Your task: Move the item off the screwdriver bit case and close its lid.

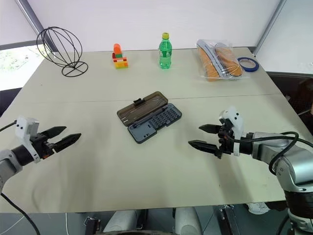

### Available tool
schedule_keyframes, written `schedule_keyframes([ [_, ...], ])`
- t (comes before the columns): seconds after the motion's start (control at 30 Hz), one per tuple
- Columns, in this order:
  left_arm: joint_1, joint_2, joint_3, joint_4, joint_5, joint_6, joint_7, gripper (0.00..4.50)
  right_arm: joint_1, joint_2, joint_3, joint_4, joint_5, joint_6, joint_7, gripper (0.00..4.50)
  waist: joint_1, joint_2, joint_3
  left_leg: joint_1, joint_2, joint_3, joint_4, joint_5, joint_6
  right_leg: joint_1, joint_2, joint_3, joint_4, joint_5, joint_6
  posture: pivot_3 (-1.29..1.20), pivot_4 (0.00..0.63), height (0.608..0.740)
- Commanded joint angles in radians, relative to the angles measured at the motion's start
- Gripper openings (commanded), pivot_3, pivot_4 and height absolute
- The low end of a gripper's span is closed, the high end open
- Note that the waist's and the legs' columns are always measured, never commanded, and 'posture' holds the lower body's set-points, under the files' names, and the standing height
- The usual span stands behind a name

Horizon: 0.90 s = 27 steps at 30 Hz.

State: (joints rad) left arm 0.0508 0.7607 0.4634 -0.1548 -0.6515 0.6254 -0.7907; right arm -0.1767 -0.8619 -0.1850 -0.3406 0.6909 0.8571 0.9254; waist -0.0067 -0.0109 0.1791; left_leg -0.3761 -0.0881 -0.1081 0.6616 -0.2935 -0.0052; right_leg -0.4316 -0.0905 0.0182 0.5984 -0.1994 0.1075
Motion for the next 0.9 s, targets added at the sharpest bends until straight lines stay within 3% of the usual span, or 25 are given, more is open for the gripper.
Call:
schedule_keyframes([
  [0.03, -0.011, -0.003, 0.016, -0.026, -0.025, 0.010, 0.000, 4.47, -0.008, 0.003, -0.003, -0.032, 0.004, -0.015, -0.009, 4.50, 0.000, 0.000, 0.000, 0.000, 0.000, 0.000, 0.000, 0.000, 0.000, 0.000, 0.000, 0.000, 0.000, 0.000, 0.000, 0.00, 0.150, 0.740],
  [0.9, -0.079, 0.012, -0.007, 0.043, 0.024, -0.045, -0.002, 4.47, -0.061, 0.008, 0.021, -0.020, -0.016, -0.036, -0.029, 4.50, 0.019, 0.000, 0.000, 0.000, 0.000, 0.000, -0.001, 0.000, 0.000, 0.000, -0.001, 0.000, -0.001, 0.000, 0.000, 0.00, 0.150, 0.740],
])
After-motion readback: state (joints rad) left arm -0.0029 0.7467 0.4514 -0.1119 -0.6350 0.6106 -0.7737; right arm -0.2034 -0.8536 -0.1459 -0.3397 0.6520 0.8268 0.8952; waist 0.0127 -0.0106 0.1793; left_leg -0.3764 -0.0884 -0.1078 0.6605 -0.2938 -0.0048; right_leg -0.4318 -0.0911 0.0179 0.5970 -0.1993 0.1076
